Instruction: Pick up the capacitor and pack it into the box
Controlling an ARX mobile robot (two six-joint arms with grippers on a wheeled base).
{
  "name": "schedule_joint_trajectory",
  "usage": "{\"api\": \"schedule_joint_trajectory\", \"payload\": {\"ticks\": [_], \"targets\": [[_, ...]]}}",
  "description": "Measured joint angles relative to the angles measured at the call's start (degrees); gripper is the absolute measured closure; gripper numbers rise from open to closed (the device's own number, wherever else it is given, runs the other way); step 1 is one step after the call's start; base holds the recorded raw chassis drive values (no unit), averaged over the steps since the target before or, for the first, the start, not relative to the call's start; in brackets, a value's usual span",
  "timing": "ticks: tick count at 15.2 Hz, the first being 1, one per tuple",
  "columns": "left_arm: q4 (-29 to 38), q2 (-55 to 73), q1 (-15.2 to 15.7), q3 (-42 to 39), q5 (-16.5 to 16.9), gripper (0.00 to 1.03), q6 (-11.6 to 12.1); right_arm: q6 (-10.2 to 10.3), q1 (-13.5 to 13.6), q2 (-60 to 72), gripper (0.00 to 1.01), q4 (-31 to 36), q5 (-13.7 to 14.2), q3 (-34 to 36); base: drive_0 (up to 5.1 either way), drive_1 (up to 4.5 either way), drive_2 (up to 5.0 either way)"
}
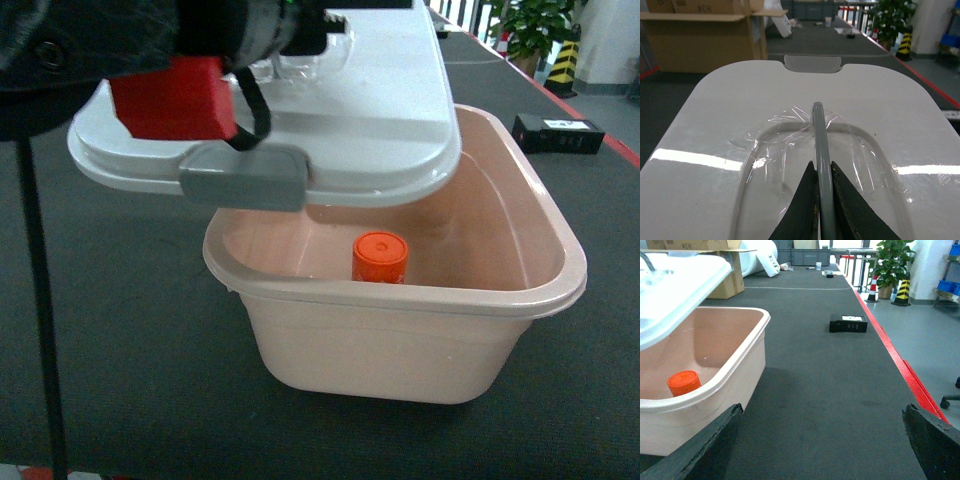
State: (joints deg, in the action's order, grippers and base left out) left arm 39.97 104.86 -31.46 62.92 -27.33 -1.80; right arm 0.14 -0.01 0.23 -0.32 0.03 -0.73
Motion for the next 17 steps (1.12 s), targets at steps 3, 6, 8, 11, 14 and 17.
{"api": "schedule_joint_trajectory", "payload": {"ticks": [3, 6, 8, 11, 14, 17], "targets": [[-4.74, 2.49, -3.13, 0.5, -1.46, 1.01, -2.56, 0.0, 0.0, 0.0, 0.03, 0.0, -0.02, 0.0, 0.0, 0.0, 0.0], [-7.78, 2.89, -4.63, 2.01, -2.69, 1.01, -6.05, 0.0, 0.0, 0.0, 0.03, 0.0, 0.0, 0.0, 0.0, 0.0, 0.0], [-8.02, 2.91, -5.03, 2.58, -2.16, 1.01, -8.35, 0.0, 0.0, 0.0, 0.03, 0.0, 0.0, 0.0, 0.0, 0.0, 0.0], [-9.49, 3.91, -5.68, 3.15, -1.11, 1.01, -11.32, 0.0, 0.0, 0.0, 0.03, 0.0, 0.0, 0.0, 0.0, 0.0, 0.0], [-9.6, 5.07, -6.84, 4.42, -0.61, 1.01, -11.89, 0.0, 0.0, 0.0, 0.03, -0.02, 0.0, 0.0, 0.0, 0.0, 0.0], [-10.56, 5.95, -6.91, 5.33, -0.96, 1.01, -13.0, 0.0, 0.0, 0.0, 0.03, 0.0, -0.02, 0.0, 0.0, 0.0, 0.0]]}}
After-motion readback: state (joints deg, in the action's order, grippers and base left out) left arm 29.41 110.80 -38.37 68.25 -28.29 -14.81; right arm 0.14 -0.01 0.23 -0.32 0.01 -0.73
